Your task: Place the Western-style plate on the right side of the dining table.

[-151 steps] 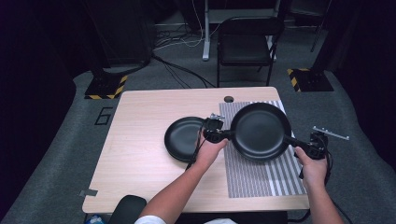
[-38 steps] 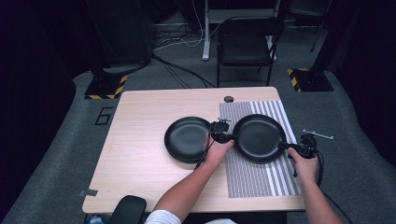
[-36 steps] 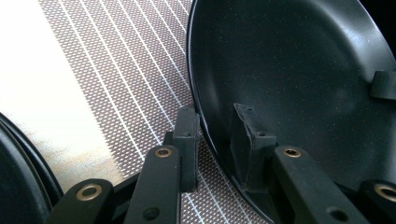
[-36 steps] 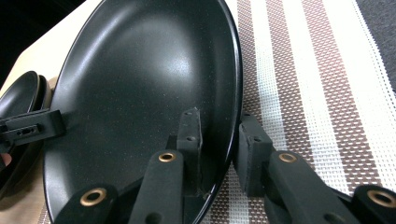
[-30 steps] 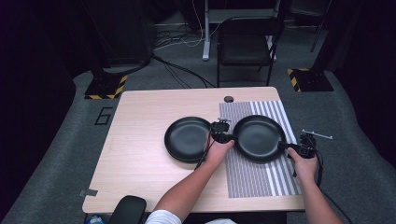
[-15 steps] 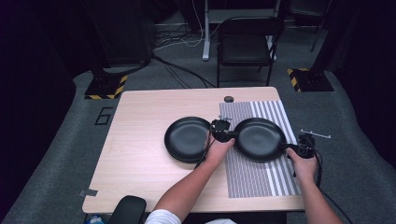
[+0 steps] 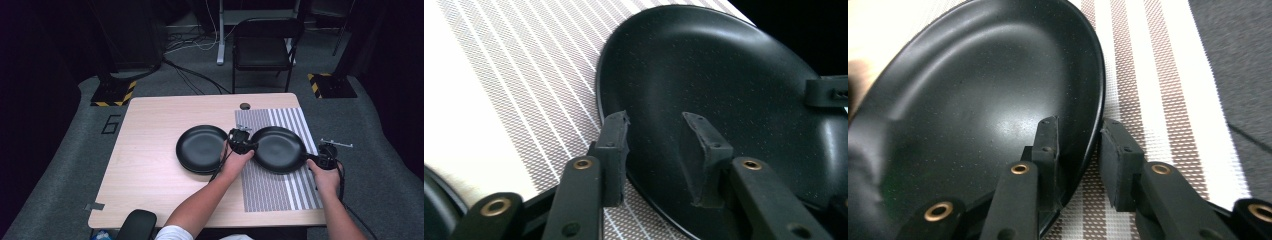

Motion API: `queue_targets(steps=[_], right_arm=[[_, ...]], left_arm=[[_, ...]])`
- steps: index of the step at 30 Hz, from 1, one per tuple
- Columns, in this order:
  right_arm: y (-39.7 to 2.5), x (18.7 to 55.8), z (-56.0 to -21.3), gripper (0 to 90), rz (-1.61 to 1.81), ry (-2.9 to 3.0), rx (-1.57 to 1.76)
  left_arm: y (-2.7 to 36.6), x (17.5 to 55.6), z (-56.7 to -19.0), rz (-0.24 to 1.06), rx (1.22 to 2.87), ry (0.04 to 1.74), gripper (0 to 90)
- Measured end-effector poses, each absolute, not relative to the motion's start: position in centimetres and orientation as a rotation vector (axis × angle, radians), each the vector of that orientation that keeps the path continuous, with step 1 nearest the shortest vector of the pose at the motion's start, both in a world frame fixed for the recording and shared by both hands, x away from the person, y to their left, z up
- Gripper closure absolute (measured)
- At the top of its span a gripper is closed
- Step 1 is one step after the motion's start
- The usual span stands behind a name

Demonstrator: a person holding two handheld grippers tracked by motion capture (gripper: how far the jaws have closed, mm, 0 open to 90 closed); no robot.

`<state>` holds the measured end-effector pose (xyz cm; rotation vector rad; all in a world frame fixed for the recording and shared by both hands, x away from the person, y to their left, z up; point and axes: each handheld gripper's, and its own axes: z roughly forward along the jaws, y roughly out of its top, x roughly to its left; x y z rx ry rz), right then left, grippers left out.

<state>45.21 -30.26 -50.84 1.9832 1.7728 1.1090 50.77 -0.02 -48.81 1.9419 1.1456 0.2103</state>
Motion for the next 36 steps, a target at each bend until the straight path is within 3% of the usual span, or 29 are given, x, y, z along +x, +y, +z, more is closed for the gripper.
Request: queue_targets(steps=[5, 36], right_arm=[[-30.5, 44.6, -50.3, 71.7, 1.115, 1.754, 1.952], [-27.9, 42.7, -47.6, 66.5, 1.106, 1.855, 1.706]], left_arm=[[0.6, 50.9, -48.8, 0.236, 1.935, 1.154, 54.0], [7.5, 50.0, -46.1, 0.292, 1.885, 1.140, 51.5]])
